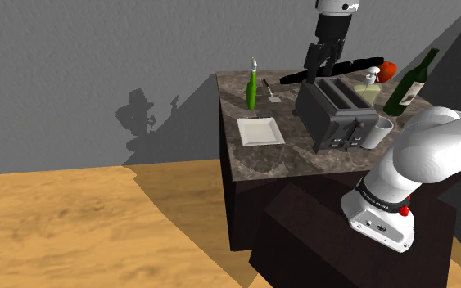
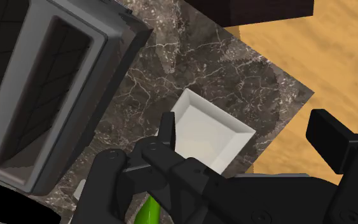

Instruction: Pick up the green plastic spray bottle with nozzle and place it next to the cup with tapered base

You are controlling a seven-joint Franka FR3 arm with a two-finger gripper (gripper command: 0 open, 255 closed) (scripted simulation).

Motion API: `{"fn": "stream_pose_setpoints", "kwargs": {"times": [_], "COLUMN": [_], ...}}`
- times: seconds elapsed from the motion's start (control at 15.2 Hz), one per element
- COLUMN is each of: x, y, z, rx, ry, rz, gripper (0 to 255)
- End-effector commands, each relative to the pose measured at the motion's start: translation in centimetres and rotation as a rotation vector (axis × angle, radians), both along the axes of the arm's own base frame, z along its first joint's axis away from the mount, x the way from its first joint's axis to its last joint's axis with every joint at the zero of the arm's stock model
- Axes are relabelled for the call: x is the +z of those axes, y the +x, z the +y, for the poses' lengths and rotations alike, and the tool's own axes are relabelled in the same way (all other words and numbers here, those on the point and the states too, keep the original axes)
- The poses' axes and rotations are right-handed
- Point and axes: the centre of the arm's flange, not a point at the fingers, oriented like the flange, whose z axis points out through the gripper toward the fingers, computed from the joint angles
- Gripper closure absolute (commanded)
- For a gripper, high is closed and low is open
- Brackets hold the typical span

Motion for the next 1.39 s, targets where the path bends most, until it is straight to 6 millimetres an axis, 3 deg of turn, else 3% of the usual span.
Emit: {"fn": "stream_pose_setpoints", "kwargs": {"times": [0.0, 0.66, 1.32], "x": [0.0, -2.9, -5.6], "y": [0.0, 12.1, 23.5], "z": [0.0, -2.9, -8.1], "rx": [0.0, -0.195, -0.389], "ry": [0.0, -0.017, -0.035], "rz": [0.0, -0.019, -0.037], "gripper": [0, 0, 0]}}
